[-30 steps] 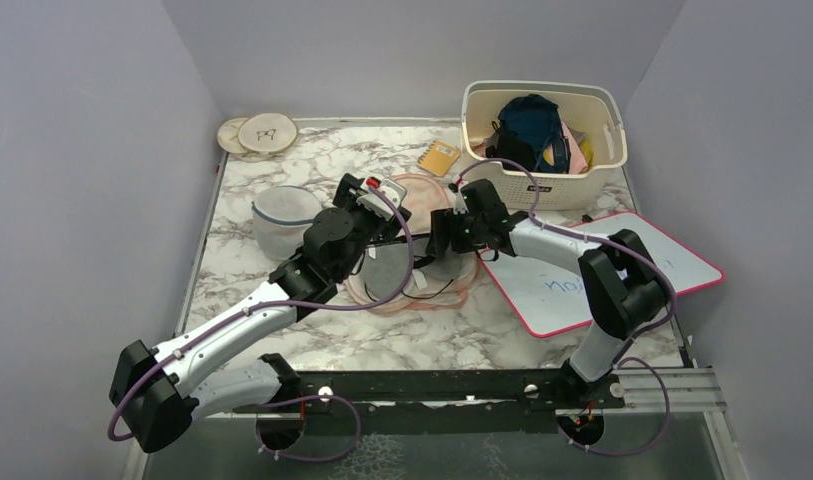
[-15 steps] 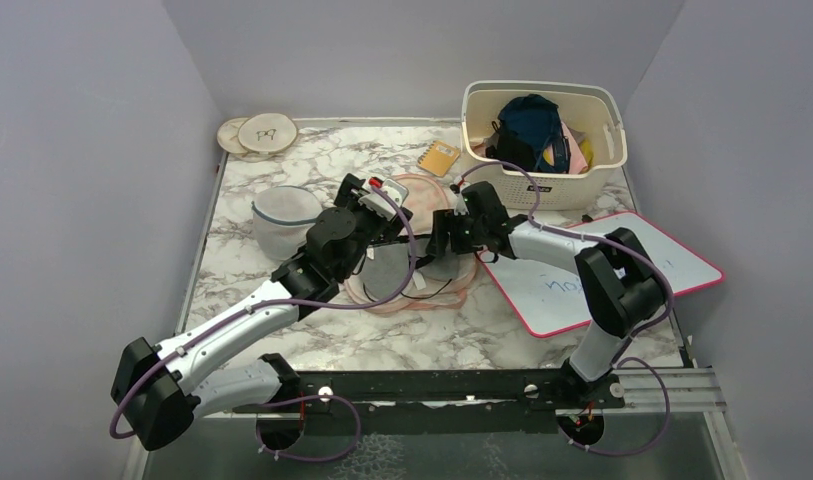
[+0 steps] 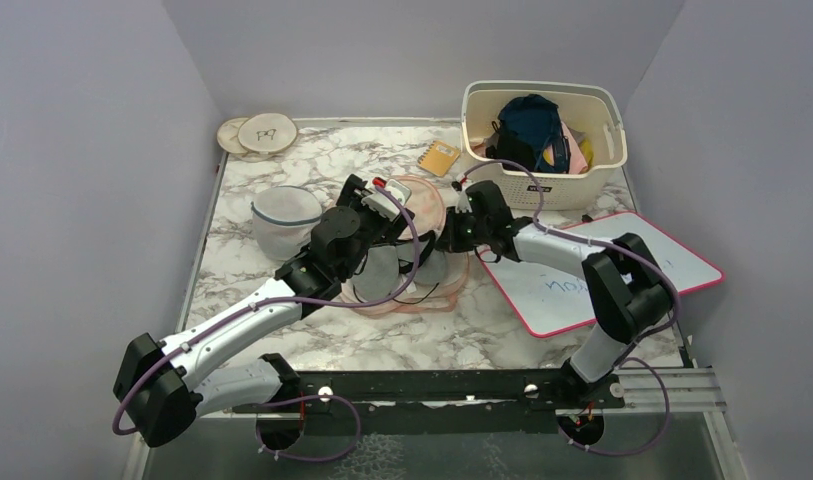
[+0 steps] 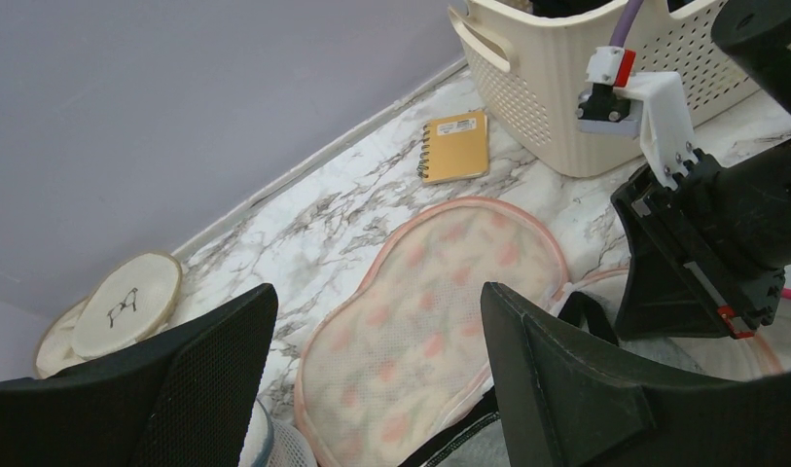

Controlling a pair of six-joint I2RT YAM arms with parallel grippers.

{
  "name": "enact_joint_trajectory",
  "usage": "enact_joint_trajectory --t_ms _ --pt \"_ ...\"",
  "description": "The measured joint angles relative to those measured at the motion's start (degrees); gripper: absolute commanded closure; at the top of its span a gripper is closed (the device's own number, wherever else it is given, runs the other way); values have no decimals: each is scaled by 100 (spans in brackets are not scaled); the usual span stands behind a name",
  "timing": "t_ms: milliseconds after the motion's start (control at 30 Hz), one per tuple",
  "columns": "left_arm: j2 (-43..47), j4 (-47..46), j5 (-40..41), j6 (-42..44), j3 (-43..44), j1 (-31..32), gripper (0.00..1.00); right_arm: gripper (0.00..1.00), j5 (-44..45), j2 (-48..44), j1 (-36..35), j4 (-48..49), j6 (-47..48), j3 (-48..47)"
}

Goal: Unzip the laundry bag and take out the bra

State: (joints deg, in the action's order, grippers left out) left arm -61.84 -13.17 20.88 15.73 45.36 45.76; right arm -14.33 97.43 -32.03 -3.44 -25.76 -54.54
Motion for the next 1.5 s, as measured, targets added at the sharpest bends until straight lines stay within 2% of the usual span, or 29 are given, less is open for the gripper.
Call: enact_joint_trajectory --t_ms 367,800,1133,1500 --pt "-2 -2 37 9 0 0 30 99 -337 -999 0 -7 153 -2" --pt "9 -2 149 46 0 -2 31 99 -251 -2479 0 -133 424 -247" --pt "730 -297 649 70 -293 -4 32 99 446 -2907 0 -658 791 -1193" --pt "870 -487 879 70 -343 -57 32 99 2076 -2643 2 -1270 1622 -3187"
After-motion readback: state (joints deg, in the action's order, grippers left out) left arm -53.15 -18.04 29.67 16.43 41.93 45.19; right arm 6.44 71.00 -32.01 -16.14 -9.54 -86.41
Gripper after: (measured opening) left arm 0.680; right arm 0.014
